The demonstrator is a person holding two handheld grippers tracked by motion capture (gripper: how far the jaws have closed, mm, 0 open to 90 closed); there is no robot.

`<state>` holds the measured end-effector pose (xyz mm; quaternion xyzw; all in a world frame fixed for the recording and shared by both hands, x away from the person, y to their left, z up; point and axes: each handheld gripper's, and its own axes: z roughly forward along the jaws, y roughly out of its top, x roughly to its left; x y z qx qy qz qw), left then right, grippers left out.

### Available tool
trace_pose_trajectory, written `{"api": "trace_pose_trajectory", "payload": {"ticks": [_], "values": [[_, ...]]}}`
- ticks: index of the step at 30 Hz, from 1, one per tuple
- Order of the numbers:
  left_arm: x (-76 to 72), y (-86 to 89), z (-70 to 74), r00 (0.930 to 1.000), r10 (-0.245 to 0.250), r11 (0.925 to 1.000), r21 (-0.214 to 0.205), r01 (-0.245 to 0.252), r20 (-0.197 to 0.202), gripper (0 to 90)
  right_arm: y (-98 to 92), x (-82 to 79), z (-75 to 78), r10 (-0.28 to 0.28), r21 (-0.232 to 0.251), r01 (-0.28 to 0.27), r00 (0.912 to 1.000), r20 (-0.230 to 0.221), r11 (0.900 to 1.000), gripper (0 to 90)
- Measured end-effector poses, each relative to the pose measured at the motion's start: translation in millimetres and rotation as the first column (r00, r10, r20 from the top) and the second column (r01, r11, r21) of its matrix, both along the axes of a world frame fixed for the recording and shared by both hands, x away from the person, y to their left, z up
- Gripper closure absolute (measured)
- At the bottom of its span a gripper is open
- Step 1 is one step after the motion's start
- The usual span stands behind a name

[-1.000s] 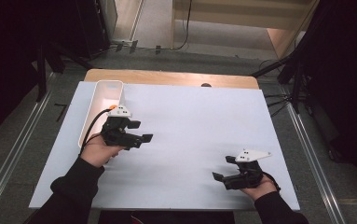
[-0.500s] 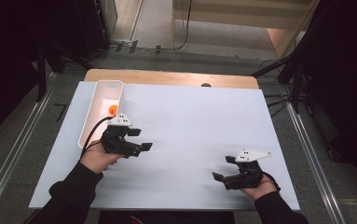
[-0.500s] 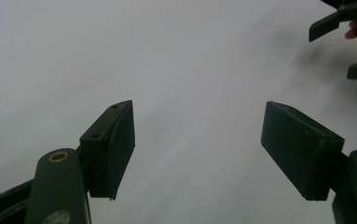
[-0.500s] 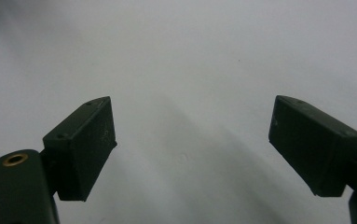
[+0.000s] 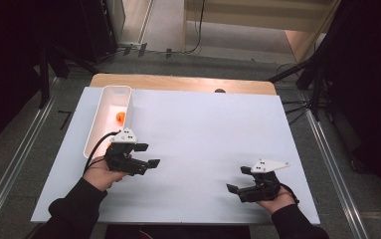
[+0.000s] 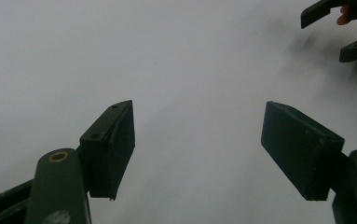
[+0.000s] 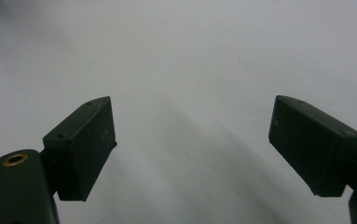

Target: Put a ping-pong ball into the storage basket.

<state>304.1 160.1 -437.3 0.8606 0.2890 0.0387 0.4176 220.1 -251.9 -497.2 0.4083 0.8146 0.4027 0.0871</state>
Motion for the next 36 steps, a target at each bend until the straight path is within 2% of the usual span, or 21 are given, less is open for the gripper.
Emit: {"api": "trace_pose_trajectory", "payload": {"ticks": [20,36], "values": [[-16.5,7.8,-14.5,0.9977,-0.064,0.9975,0.031,0.064,0.021,26.3,0.3,-0.2,0.0,-0.001,-0.002,0.001,1.0000,-0.009,1.0000,13.2],[-25.6,15.7,-31.4,0.9946,-0.101,0.9924,0.069,0.102,-0.024,26.3,0.2,0.0,-0.1,-0.001,-0.004,0.001,1.0000,-0.007,1.0000,13.2]]}}
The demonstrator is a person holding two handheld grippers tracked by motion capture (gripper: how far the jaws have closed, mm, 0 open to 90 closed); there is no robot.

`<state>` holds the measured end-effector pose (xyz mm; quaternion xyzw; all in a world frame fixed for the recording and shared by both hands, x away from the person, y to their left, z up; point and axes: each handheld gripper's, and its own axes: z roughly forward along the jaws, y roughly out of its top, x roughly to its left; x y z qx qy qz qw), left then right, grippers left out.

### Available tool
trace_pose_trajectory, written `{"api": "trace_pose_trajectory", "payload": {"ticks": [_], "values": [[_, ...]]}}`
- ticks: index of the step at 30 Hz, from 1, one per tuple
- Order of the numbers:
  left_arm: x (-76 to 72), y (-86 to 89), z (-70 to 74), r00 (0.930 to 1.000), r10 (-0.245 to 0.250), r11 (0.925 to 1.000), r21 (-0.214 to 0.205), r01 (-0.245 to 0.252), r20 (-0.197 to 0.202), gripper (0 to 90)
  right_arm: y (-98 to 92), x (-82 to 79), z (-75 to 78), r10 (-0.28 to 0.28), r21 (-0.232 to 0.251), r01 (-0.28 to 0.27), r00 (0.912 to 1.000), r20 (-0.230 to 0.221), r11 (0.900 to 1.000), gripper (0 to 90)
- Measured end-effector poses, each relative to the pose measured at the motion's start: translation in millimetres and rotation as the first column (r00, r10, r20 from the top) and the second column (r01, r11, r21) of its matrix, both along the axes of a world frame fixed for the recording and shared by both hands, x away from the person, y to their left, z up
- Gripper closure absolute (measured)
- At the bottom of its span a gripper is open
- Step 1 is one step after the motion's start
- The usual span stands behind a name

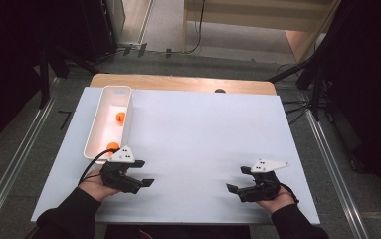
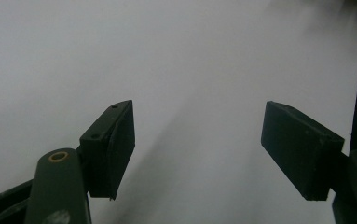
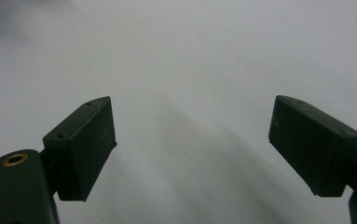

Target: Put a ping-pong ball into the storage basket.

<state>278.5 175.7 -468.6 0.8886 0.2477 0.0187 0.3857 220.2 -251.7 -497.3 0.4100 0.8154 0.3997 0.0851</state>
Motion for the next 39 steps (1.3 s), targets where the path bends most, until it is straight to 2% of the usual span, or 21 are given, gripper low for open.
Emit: {"api": "trace_pose_trajectory", "payload": {"ticks": [19,39], "values": [[-8.0,17.1,-10.6,0.9998,-0.010,0.9985,0.053,0.010,-0.017,26.3,0.0,0.0,-0.2,-0.001,-0.001,0.001,1.0000,-0.001,1.0000,13.1],[-12.5,24.3,-12.1,0.9999,-0.006,0.9986,0.052,0.007,-0.016,26.3,0.7,0.1,-0.8,-0.005,-0.005,0.005,1.0000,-0.002,1.0000,13.2]]}}
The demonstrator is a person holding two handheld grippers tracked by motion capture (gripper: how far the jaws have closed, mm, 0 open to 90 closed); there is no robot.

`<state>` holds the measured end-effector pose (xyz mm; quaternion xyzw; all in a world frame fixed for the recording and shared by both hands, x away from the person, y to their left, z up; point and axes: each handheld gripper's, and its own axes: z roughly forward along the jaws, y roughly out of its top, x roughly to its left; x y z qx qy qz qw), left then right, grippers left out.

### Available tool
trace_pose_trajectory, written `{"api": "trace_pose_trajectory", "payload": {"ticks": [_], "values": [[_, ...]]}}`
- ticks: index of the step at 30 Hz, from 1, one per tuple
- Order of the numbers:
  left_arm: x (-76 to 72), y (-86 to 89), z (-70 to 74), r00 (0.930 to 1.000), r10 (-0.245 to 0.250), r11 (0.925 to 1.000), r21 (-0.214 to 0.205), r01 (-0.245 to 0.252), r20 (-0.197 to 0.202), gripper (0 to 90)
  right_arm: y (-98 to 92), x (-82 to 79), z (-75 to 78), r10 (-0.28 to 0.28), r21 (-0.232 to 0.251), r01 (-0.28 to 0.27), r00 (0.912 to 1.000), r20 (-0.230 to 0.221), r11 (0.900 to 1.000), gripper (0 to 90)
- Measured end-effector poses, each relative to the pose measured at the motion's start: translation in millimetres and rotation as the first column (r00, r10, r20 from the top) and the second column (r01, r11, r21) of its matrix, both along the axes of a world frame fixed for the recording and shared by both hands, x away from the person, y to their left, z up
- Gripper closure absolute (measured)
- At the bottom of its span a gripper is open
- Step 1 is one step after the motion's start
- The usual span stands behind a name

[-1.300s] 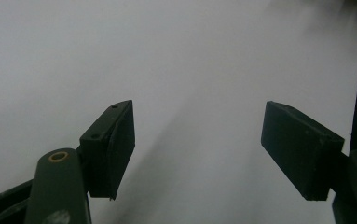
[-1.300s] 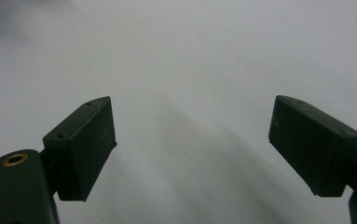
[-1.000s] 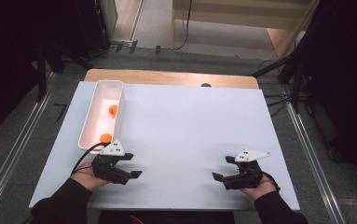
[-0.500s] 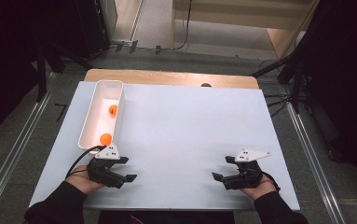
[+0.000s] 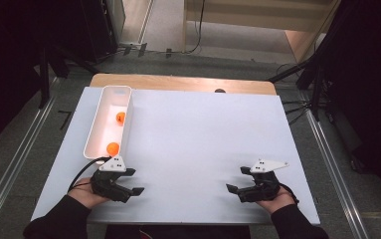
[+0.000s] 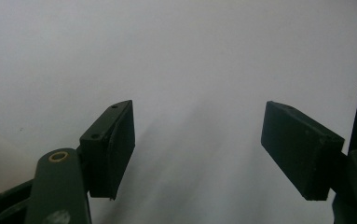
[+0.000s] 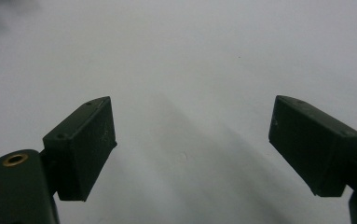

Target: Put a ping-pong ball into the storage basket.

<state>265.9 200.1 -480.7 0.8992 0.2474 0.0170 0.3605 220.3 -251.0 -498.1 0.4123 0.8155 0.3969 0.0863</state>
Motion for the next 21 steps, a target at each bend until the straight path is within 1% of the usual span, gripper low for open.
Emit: {"api": "trace_pose_trajectory", "payload": {"ticks": [9,15,21], "values": [[0.1,-0.8,-0.5,1.0000,-0.003,0.9999,0.011,0.003,-0.001,26.3,-0.3,0.1,-0.3,0.005,-0.002,-0.005,1.0000,0.003,1.0000,13.1],[0.1,-1.2,-1.1,1.0000,-0.007,0.9999,0.011,0.007,-0.004,26.3,-0.5,-0.2,-0.3,0.005,-0.002,-0.005,1.0000,0.001,1.0000,13.2],[0.4,-2.3,-2.8,0.9998,-0.019,0.9994,0.028,0.020,-0.006,26.2,-0.4,0.0,-0.6,0.005,-0.005,-0.005,1.0000,0.002,1.0000,13.1]]}}
